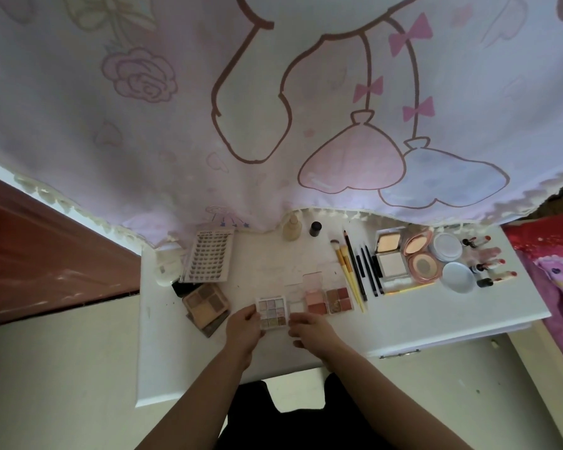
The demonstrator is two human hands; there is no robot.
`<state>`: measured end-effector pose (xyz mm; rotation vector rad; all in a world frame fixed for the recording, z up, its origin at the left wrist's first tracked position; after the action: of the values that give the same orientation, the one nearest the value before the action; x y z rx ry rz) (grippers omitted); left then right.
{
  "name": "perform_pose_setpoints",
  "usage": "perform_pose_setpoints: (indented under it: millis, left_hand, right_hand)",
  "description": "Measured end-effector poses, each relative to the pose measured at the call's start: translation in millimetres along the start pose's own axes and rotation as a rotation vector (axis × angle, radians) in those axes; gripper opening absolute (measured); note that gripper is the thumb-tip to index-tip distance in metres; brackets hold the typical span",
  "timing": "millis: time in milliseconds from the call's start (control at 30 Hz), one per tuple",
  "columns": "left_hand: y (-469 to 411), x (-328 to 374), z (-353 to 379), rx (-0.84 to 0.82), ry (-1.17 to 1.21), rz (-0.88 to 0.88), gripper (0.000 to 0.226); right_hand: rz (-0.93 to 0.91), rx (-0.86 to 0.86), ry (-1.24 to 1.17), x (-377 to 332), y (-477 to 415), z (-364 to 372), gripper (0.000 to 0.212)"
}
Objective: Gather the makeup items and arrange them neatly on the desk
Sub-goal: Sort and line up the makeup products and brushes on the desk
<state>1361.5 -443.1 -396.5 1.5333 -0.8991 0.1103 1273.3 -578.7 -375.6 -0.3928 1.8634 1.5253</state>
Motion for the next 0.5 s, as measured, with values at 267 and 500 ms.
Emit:
perform_pose_setpoints:
  millis: [267,500]
  left_hand:
    - [7,6,2,0.096,-0.194,0.058,0.033]
    - [13,13,-24,0.198,-0.268,0.115,0.028]
  right_hand:
    - [0.036,0.009,-0.019,11,-9,-9,0.034]
    - [-0.03,0.072,0.172,-3,-9,-8,0.029]
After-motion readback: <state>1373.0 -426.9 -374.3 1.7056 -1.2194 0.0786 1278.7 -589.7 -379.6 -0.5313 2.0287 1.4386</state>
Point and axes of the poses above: each hand's wrist, its own y-axis away from the middle knuckle, its own z-axis out of the palm, x = y × z, the point moved 4 cm from there along -y, towards the middle knuckle, and after that the axes turned 7 degrees about -z, right-handed, at the moved point
